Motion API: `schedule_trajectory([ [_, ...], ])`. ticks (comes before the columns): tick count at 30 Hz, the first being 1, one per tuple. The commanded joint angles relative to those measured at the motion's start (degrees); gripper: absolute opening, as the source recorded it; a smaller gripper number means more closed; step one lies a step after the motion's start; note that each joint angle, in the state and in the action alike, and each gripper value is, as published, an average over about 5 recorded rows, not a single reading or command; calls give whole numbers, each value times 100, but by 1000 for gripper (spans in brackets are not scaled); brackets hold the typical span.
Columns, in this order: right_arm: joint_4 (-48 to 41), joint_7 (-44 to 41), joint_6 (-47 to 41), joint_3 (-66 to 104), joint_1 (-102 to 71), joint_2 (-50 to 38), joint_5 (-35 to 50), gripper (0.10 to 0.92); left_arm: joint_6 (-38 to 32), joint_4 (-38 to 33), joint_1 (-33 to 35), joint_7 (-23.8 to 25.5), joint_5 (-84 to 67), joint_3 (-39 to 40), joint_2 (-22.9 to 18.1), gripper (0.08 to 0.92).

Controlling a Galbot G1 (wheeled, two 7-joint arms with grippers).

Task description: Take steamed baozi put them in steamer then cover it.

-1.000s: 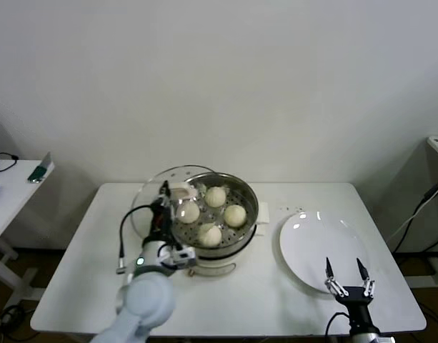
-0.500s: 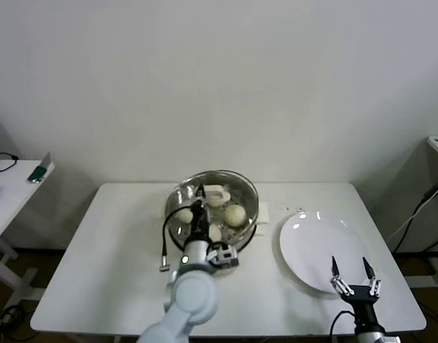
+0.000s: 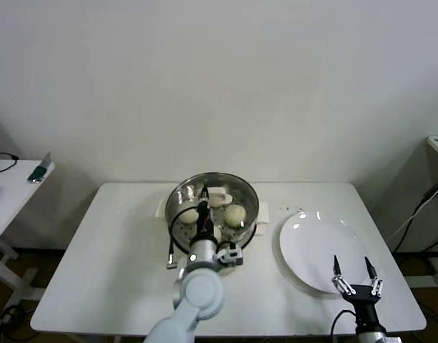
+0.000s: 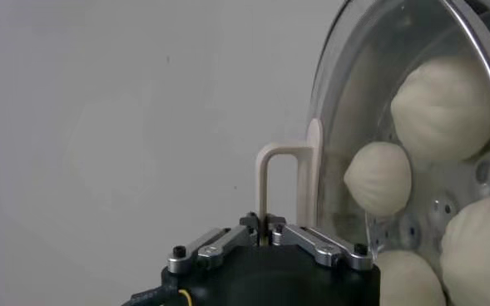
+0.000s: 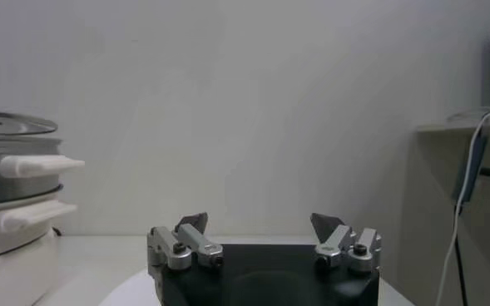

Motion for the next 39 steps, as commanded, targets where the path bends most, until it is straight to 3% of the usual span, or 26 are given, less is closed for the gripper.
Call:
schedule_trajectory([
  [1,-2,8,30,15,-8,-3,17,823,4,247,-136,-1,101,55,-40,145],
  [17,-4,22,73,32,-4,40,-1,823,-40,415,-69,-171,123,-39,-55,145],
  [24,2,49,19,27,18,54,-11,823,-11,107,73,-296,-260,76,73,151],
  [34,45,102,-322,-19,45,37,30,823,18,-1164,233,-95,-1363,155,736,409],
  [39,94,302,-477,-83,33,20,148,823,-235,-1841,616,-558,-2192,-153,1213,548],
])
